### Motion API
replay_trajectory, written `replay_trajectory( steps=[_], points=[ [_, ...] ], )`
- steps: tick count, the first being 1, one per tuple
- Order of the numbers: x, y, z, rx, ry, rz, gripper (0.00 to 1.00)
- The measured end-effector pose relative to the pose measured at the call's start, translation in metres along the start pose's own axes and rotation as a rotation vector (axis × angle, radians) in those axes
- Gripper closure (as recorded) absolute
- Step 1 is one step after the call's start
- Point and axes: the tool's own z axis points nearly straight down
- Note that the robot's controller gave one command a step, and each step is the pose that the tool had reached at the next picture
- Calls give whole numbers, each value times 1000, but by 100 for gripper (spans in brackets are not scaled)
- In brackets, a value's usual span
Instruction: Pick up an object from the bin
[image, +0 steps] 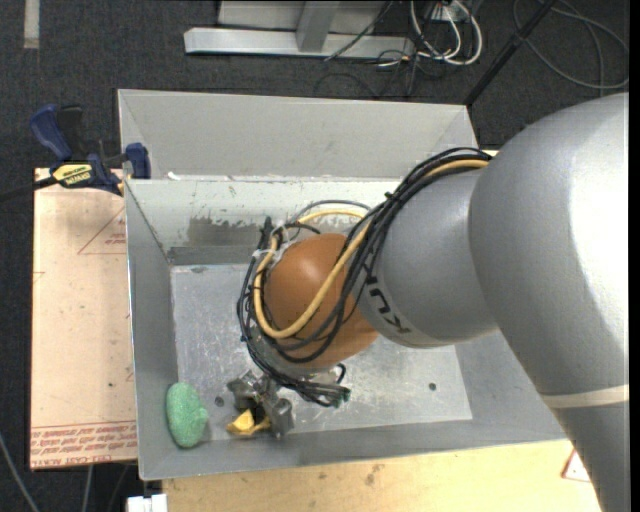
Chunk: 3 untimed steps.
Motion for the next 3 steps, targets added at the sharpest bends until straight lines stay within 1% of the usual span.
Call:
replay_trajectory(
  steps=[3],
  points=[
    [0, 1, -11, -3, 2, 2, 100]
  ],
)
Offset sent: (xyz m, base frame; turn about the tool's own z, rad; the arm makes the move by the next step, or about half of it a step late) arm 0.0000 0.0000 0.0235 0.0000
